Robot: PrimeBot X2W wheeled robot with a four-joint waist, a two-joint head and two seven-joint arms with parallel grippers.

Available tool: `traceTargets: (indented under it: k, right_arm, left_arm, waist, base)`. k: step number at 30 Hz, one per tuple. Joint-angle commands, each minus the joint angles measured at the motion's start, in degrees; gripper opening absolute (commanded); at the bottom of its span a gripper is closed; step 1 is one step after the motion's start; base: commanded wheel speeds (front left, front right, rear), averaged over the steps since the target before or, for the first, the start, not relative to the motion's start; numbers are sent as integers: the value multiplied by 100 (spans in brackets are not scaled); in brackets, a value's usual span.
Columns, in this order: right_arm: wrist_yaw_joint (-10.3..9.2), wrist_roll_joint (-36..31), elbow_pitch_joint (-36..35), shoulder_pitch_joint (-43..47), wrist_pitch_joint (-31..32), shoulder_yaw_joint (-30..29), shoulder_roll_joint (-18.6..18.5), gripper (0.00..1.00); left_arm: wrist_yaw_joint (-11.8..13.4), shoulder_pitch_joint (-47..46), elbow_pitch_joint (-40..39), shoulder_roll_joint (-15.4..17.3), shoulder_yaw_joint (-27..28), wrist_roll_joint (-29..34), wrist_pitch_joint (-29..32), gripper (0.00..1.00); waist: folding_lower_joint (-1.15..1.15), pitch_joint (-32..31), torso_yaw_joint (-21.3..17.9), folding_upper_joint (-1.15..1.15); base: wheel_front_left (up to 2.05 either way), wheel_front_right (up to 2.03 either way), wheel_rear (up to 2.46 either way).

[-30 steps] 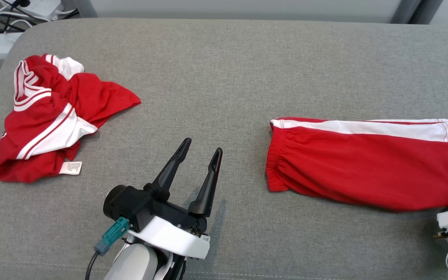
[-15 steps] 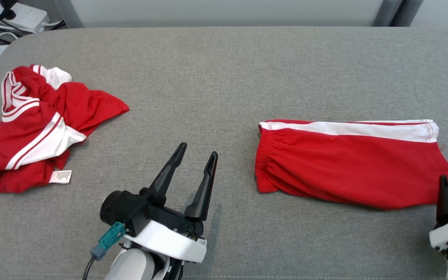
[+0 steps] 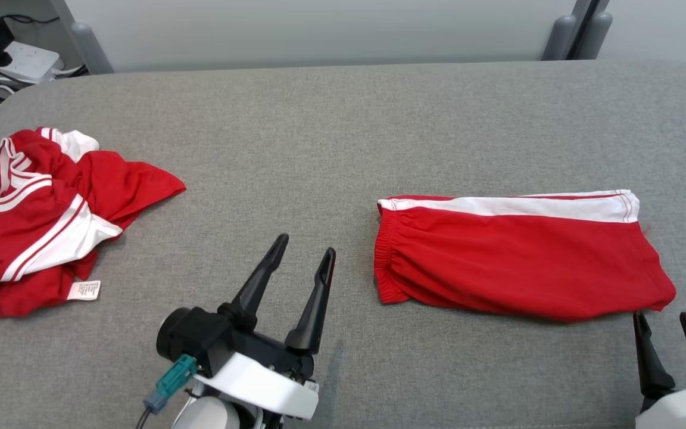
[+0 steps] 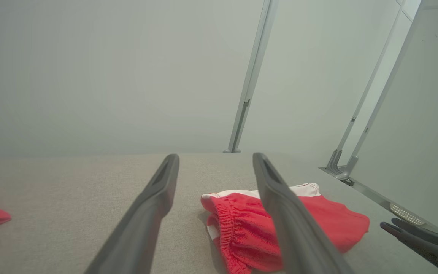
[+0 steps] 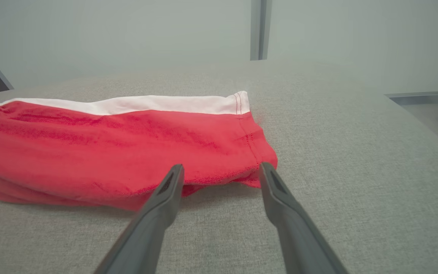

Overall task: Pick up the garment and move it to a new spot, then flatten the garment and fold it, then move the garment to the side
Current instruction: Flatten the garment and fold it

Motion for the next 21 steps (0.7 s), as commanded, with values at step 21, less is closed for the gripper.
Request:
traceTargets:
  k: [21]
  right_arm:
    - [22,3030,421,-147,222,-191,53,100]
  left_arm:
    - [35,224,-21,14,-38,113,-50,100]
  waist:
    - [0,-303,159,0]
  base:
    - [0,0,0]
